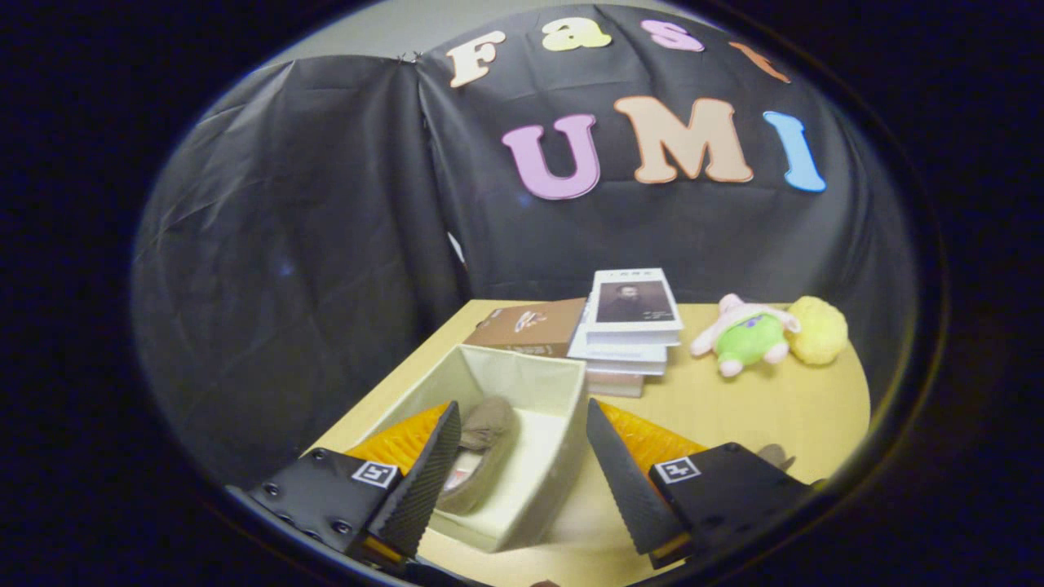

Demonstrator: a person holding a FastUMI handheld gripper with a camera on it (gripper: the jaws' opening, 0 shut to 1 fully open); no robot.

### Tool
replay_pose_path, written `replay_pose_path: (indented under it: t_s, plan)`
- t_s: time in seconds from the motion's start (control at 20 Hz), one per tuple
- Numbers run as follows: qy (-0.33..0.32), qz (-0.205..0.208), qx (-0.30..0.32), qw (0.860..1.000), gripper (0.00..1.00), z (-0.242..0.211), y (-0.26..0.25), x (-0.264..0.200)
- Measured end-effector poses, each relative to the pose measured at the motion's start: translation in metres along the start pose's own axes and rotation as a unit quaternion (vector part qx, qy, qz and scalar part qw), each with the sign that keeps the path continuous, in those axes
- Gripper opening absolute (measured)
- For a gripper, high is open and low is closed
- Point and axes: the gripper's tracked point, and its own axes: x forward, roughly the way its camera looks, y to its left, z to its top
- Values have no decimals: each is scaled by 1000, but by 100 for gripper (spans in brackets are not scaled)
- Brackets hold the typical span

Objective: Open the storage box then place both shoes into the box .Put the left shoe in first, then the right shoe, with the right side of both shoes facing outward in a uniform manner.

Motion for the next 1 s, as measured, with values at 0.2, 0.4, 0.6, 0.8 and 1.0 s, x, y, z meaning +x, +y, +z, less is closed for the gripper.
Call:
replay_pose_path:
  t_s: [0.2,0.4,0.6,0.8,1.0]
  plan:
    - [-14,-29,-18,999,98,1,-53,-28]
    - [-11,-69,-27,997,98,-11,-110,-53]
    - [0,-109,-30,994,98,-30,-168,-74]
    - [26,-142,-30,989,98,-62,-220,-88]
    - [61,-157,-14,986,98,-101,-257,-89]
